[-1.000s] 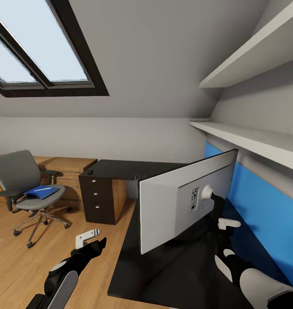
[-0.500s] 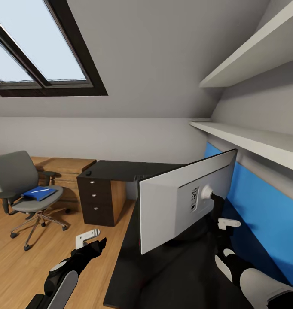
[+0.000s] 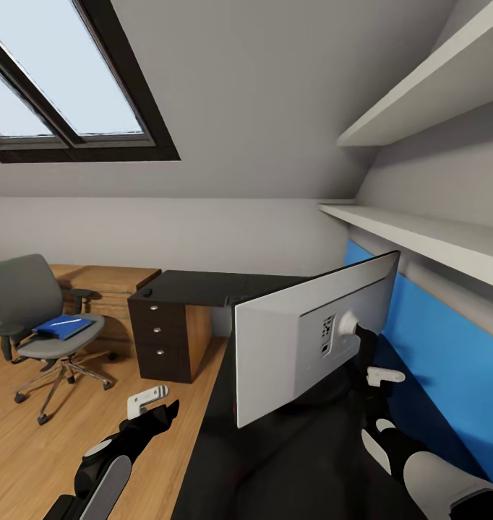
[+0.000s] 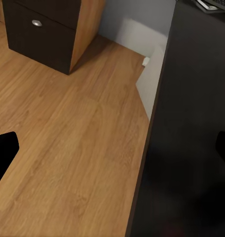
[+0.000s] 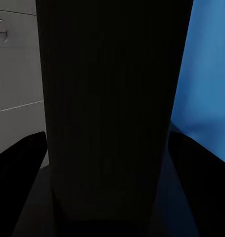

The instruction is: In the bedroom, organize the workspace by keeping the computer under the desk, ensuring the monitor is on the desk, placing the keyboard on the desk next to the monitor, placing the mouse on the desk next to the keyboard, moving the folder from the swivel chair onto the desk next to the mouse, stacking the notebook on top of the folder with the pen on top of the notebook, and positioning the swivel chair next to the desk.

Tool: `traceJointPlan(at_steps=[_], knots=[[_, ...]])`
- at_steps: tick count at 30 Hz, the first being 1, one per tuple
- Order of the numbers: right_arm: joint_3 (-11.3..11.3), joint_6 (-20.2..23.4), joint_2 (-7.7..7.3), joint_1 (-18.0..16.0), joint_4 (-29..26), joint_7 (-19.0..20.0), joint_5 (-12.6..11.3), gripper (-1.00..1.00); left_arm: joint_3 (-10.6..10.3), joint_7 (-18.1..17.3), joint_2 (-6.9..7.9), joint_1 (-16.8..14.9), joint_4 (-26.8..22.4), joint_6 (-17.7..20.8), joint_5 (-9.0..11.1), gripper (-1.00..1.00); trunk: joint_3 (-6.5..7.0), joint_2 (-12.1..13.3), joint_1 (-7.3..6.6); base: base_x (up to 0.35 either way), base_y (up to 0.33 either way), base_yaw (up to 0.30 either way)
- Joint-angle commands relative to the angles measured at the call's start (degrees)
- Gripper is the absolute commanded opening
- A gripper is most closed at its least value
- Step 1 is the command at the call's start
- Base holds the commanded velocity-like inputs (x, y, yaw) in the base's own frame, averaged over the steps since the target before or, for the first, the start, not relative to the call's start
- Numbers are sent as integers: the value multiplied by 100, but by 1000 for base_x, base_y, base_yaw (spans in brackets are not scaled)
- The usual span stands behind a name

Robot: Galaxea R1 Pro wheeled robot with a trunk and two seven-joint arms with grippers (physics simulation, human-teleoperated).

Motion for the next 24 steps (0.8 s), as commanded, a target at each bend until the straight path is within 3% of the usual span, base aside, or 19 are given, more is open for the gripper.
traceJointPlan(at_steps=[1, 24], knots=[[64, -20, -3, -7, -6, -23, -24, -100, -13, 59, 6, -5, -8, 4, 59, 100, -7, -5, 0, 18, 0, 0], [64, -20, -3, -7, 1, -23, -26, -100, -13, 59, 6, -5, -8, 4, 59, 100, -7, -5, 0, 2, -51, 0]])
